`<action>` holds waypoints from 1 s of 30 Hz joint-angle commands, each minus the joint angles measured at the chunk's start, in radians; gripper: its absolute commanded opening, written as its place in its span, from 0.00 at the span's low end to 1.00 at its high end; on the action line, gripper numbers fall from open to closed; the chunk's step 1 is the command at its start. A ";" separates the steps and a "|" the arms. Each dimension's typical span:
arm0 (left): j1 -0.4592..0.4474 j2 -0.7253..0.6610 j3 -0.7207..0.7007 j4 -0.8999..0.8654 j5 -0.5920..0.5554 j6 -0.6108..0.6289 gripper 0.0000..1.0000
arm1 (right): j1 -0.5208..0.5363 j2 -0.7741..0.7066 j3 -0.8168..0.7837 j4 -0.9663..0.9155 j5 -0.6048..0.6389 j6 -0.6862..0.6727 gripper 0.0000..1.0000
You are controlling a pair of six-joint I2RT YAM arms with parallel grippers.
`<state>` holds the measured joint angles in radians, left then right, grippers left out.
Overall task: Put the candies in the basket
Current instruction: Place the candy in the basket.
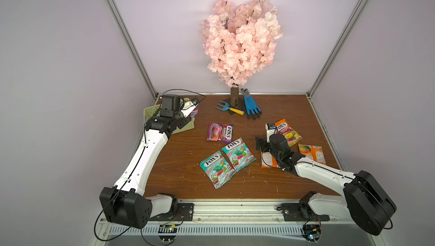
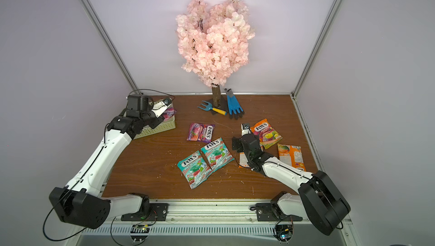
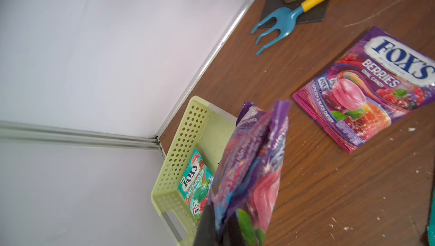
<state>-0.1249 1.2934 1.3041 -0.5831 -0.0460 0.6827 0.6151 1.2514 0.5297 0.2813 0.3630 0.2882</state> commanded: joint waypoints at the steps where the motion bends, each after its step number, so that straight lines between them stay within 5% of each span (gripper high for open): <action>1: 0.036 0.008 0.004 -0.012 -0.017 -0.010 0.00 | 0.006 -0.012 0.036 0.012 0.011 0.003 0.99; 10: 0.119 0.190 0.132 -0.091 0.083 -0.029 0.00 | 0.006 -0.014 0.038 0.009 0.015 0.002 0.99; 16: 0.273 0.337 0.248 -0.092 0.280 -0.183 0.00 | 0.006 -0.015 0.033 0.015 0.016 0.004 0.99; 20: 0.293 0.424 0.285 -0.112 0.344 -0.244 0.00 | 0.006 -0.013 0.036 0.012 0.010 0.004 0.99; 27: 0.328 0.586 0.388 -0.203 0.349 -0.236 0.00 | 0.006 -0.001 0.031 0.022 0.033 -0.002 0.99; 30: 0.380 0.625 0.421 -0.202 0.530 -0.279 0.00 | 0.006 0.015 0.047 0.005 0.021 -0.003 0.99</action>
<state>0.1986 1.9099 1.6775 -0.7540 0.3218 0.4477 0.6151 1.2549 0.5320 0.2794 0.3672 0.2878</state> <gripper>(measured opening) 0.062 0.992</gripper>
